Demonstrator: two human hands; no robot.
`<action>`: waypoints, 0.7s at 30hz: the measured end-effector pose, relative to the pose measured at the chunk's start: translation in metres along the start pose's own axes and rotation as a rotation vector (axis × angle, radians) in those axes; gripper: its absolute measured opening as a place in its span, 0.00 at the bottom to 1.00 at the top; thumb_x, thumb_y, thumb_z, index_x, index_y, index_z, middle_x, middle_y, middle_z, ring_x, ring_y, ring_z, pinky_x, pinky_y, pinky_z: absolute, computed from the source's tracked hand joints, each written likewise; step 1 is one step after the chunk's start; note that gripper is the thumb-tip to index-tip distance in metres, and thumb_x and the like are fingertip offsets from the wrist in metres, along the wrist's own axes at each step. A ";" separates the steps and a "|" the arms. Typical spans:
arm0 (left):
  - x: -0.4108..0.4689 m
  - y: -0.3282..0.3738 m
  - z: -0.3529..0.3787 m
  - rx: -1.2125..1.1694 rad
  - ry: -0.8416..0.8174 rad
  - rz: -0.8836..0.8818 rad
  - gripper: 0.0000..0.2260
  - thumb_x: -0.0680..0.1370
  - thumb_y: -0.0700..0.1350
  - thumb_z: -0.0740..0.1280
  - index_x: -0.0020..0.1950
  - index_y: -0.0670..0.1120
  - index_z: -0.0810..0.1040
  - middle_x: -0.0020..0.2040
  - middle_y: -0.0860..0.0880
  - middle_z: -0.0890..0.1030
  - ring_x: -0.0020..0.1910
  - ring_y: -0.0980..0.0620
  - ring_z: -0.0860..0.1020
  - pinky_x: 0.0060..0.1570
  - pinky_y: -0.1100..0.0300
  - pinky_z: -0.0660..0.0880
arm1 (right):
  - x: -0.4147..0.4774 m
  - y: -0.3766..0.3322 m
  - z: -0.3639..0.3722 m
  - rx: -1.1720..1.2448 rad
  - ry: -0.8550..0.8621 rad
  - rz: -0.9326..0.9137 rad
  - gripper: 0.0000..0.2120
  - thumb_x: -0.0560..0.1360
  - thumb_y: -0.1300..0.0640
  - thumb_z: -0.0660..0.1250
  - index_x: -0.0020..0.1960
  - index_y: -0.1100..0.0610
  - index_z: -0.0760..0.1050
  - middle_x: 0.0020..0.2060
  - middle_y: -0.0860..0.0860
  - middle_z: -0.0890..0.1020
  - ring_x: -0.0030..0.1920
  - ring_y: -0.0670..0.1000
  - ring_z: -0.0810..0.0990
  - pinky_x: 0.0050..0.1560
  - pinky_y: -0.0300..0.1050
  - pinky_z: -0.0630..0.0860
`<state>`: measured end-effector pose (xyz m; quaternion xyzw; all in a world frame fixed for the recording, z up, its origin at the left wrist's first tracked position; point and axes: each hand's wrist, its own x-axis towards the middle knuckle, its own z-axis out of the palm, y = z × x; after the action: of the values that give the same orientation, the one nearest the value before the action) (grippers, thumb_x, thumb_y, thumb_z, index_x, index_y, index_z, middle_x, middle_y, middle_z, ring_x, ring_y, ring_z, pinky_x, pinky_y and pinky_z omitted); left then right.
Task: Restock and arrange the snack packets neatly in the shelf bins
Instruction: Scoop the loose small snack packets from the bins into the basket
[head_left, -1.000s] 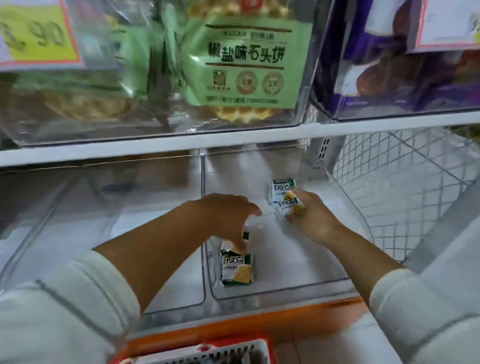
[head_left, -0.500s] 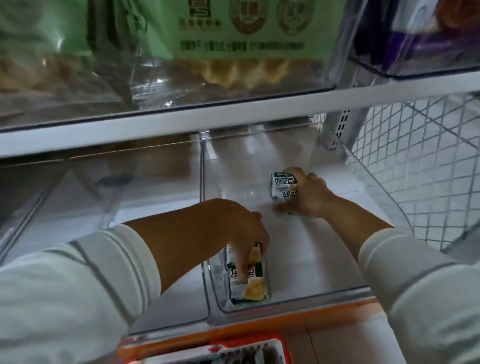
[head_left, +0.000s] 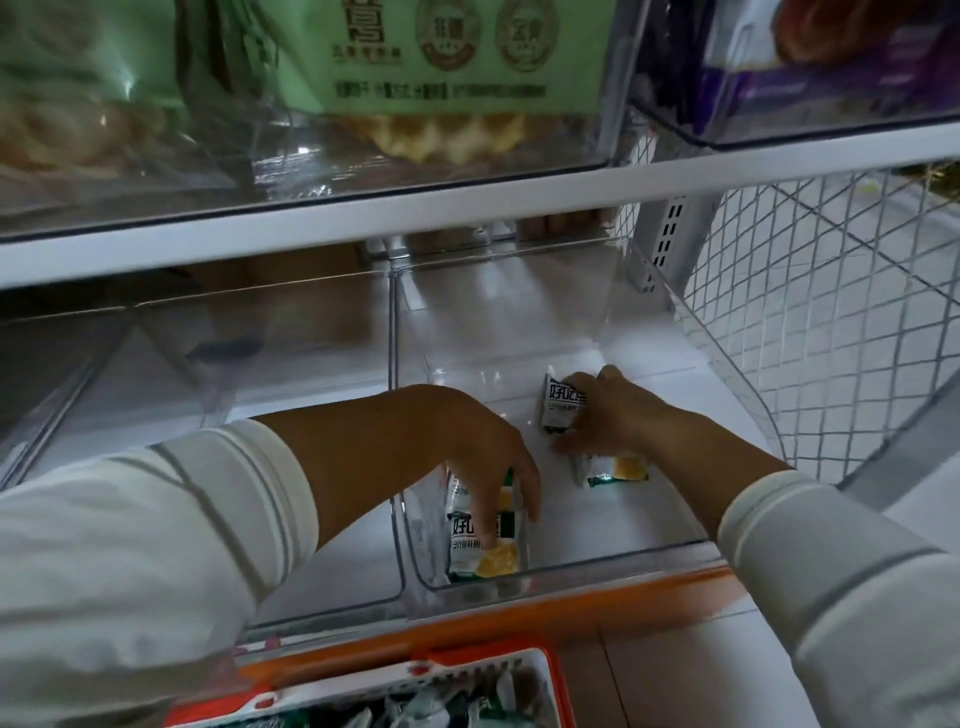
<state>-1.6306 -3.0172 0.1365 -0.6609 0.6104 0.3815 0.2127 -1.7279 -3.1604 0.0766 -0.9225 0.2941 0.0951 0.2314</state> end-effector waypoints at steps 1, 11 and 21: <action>0.001 0.002 0.001 0.012 -0.004 0.012 0.27 0.72 0.52 0.76 0.70 0.57 0.73 0.60 0.53 0.67 0.55 0.57 0.65 0.46 0.68 0.66 | -0.002 0.001 0.000 0.008 -0.016 0.007 0.36 0.67 0.45 0.75 0.71 0.48 0.64 0.57 0.53 0.66 0.57 0.56 0.75 0.53 0.44 0.72; -0.015 0.000 0.000 -0.102 0.264 -0.056 0.21 0.71 0.54 0.77 0.61 0.52 0.78 0.58 0.53 0.76 0.55 0.53 0.72 0.49 0.63 0.69 | -0.038 0.002 -0.002 0.313 0.130 -0.071 0.26 0.63 0.42 0.76 0.55 0.47 0.70 0.50 0.54 0.76 0.49 0.52 0.78 0.41 0.42 0.74; -0.115 0.036 0.050 -0.773 1.171 0.003 0.13 0.66 0.44 0.81 0.41 0.55 0.78 0.47 0.50 0.77 0.39 0.50 0.80 0.34 0.57 0.81 | -0.150 -0.057 -0.041 0.717 0.450 -0.173 0.26 0.59 0.35 0.72 0.53 0.46 0.74 0.51 0.49 0.81 0.48 0.48 0.81 0.50 0.52 0.79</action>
<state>-1.6738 -2.9116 0.2001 -0.7852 0.4459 0.1527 -0.4018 -1.8147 -3.0647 0.1808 -0.8026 0.2733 -0.2364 0.4746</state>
